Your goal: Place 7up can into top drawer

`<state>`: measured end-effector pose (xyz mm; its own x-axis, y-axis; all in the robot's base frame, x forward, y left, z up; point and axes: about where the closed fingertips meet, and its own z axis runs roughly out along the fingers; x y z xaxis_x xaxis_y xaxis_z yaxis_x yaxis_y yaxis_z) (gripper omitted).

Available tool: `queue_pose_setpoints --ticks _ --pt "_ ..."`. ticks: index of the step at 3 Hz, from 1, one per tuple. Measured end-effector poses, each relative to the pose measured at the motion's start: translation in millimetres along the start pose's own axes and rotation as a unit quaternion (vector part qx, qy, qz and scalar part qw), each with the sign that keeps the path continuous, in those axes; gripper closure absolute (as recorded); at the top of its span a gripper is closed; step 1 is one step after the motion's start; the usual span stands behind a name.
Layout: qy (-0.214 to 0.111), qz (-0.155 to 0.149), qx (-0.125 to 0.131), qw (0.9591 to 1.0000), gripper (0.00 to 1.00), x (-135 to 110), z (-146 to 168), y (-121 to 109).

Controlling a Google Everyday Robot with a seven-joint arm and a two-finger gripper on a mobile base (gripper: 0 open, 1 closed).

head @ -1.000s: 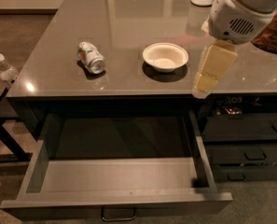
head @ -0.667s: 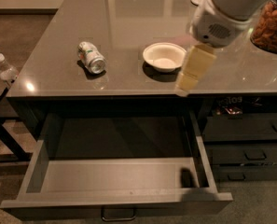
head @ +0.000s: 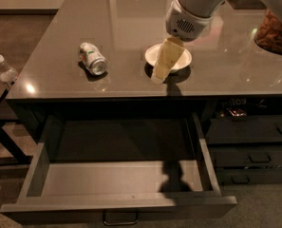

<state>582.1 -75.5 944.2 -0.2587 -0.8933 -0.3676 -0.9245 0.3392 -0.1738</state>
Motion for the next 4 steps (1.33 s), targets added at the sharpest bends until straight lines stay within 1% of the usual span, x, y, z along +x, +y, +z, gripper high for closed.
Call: queue_pose_setpoints --ticks 1,2,3,4 --pt "-0.020 -0.002 0.015 0.9997 0.00 -23.7 7.9 4.8" --pt "-0.029 -0.016 0.021 0.9992 0.00 -63.7 23.1 3.1" --pt "-0.036 -0.036 -0.002 0.9987 0.00 -97.4 35.8 6.3" --pt "-0.038 -0.039 -0.004 0.9985 0.00 -103.2 36.5 7.0"
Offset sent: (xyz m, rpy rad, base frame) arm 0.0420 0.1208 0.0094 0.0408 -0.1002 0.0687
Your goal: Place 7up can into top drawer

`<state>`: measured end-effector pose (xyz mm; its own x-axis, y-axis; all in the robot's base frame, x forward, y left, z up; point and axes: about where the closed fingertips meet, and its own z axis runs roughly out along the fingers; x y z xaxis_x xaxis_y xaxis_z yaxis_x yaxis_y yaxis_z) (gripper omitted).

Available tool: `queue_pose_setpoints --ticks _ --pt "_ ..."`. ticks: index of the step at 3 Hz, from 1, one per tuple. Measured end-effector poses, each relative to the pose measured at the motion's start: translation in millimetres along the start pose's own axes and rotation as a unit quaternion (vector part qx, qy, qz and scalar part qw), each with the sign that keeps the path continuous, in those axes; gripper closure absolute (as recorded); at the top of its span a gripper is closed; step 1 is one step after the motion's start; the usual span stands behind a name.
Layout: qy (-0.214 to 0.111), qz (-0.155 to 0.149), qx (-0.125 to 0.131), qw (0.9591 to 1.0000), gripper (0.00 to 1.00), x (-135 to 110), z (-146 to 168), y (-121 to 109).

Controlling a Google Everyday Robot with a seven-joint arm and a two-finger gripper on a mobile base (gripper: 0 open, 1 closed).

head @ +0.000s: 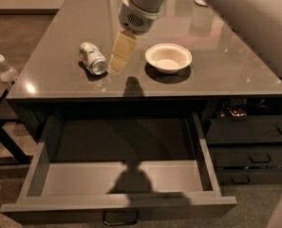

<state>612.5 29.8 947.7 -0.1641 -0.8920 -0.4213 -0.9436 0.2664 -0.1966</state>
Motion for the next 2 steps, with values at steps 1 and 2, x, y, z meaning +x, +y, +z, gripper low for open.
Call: queue_pose_setpoints --ticks 1,2 --pt "-0.015 0.006 -0.012 0.9998 0.00 -14.0 20.3 -4.6" --pt "-0.014 0.024 -0.029 0.9992 0.00 -31.4 46.7 -21.2"
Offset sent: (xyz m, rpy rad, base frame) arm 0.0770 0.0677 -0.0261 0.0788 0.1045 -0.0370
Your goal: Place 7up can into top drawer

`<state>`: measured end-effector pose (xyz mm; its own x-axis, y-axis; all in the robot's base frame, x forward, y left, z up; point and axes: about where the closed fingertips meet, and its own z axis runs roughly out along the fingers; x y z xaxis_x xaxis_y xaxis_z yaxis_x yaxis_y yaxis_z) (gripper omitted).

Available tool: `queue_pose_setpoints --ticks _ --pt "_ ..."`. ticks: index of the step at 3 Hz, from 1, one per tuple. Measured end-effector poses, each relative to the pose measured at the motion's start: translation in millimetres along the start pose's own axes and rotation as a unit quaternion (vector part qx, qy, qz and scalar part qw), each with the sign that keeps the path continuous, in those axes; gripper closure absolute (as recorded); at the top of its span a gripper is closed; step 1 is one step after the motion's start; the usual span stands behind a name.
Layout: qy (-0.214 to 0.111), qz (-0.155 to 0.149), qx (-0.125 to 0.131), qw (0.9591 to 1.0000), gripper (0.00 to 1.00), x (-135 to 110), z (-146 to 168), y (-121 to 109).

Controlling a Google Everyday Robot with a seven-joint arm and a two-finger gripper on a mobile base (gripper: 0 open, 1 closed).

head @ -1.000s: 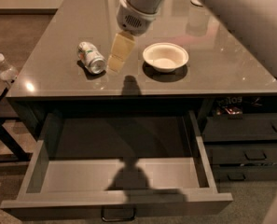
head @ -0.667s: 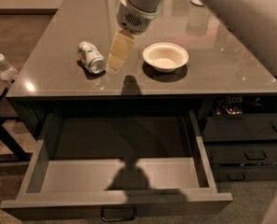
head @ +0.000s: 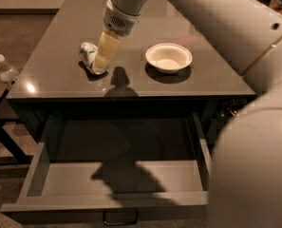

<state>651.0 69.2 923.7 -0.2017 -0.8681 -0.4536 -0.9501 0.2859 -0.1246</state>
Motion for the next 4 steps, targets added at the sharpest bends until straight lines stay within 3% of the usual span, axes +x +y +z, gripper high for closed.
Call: queue_pose_setpoints --ticks 1,2,4 --pt "-0.002 0.009 -0.019 0.9998 0.00 -16.0 14.4 -13.0" --pt "-0.006 0.010 -0.017 0.9998 0.00 -18.8 12.9 -16.0" --pt "0.004 0.035 -0.010 0.9993 0.00 -36.5 49.7 -28.7"
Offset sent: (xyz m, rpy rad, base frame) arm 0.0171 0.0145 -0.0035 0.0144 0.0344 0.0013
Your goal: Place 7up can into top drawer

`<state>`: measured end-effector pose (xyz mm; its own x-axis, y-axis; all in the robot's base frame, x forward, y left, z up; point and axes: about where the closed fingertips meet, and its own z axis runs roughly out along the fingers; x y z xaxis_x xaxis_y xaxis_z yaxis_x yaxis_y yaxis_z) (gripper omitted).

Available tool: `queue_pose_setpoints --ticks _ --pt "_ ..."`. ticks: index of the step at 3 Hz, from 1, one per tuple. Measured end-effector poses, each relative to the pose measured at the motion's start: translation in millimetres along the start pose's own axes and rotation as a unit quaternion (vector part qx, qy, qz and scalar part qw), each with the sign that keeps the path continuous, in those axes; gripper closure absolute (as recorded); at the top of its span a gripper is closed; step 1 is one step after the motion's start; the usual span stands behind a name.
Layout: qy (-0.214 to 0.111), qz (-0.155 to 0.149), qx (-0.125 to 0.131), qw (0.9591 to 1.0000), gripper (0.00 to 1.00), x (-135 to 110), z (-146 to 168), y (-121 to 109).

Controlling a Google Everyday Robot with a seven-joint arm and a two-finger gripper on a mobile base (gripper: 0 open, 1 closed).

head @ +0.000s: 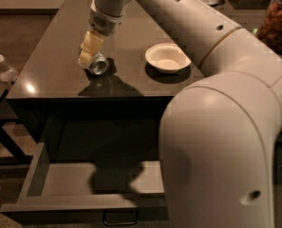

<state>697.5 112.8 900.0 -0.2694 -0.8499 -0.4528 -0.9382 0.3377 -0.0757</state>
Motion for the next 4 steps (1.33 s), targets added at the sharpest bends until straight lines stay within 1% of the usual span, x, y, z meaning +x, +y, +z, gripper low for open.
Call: queue_pose_setpoints --ticks 1,4 --pt "0.005 0.012 -0.006 0.9999 0.00 -3.6 12.0 -7.5" --pt "0.006 0.049 -0.040 0.9980 0.00 1.2 36.5 -20.6"
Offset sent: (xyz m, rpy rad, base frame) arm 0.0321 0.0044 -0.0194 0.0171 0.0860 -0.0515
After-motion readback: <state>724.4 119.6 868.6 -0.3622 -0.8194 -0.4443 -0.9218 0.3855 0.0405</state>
